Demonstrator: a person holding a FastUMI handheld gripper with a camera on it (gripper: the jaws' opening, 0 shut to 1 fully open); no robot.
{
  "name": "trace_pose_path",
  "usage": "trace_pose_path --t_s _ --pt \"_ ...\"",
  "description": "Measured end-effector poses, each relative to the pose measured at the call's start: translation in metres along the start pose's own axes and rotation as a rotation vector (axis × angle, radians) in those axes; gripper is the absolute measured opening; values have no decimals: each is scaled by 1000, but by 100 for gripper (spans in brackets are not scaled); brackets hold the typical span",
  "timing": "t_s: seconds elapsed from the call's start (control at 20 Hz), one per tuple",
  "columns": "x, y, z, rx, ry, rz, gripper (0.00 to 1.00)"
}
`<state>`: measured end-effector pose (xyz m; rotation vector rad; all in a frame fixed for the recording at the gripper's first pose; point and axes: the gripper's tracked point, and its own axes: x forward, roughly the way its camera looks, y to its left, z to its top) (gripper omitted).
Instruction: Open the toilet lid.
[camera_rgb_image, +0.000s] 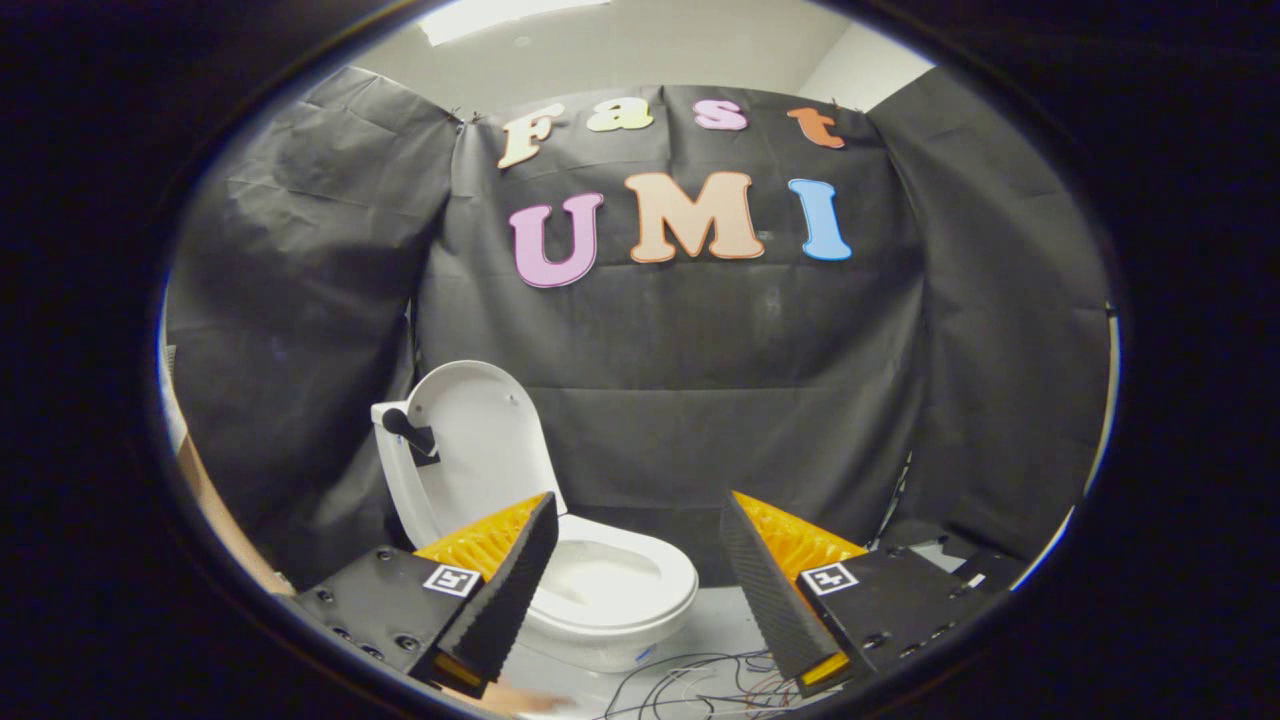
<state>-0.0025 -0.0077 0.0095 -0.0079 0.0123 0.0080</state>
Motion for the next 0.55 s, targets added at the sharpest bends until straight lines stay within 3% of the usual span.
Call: trace_pose_path --t_s 0.55 --pt "-1 0 1 1 1 0 100"
